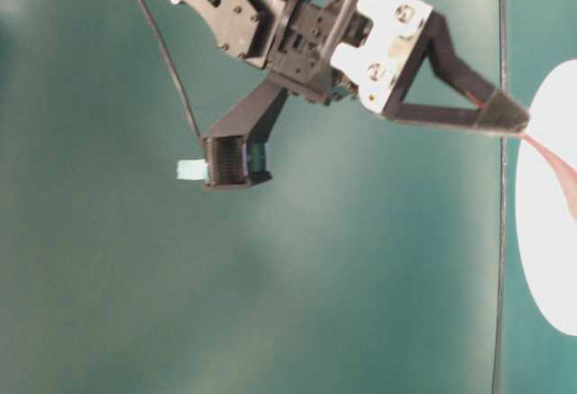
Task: Scoop the yellow hexagonal prism block from the bowl with a spoon using the right arm.
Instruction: 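Lower the spoon bowl into the white bowl near the yellow block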
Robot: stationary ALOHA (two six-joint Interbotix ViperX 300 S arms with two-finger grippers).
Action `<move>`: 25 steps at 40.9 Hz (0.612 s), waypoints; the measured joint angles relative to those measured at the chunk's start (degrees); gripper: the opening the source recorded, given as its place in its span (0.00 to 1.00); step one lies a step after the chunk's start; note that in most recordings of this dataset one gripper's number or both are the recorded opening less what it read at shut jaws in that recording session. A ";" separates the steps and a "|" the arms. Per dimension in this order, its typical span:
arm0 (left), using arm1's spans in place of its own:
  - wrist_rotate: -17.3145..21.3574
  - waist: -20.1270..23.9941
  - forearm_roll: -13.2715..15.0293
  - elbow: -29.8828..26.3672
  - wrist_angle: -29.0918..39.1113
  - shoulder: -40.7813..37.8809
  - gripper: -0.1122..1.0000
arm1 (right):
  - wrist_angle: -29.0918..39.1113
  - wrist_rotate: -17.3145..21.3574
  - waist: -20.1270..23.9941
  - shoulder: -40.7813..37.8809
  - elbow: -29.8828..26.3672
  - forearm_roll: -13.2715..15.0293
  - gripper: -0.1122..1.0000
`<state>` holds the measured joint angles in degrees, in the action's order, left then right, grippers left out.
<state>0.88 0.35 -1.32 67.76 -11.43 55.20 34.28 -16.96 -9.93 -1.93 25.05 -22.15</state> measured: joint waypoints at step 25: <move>0.00 -0.09 -0.09 0.00 0.09 0.00 0.09 | 12.57 3.69 -0.18 5.71 -1.23 0.97 0.30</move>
<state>0.88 0.26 -1.41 67.76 -11.34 55.20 46.85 -13.27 -10.11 3.78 23.82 -21.18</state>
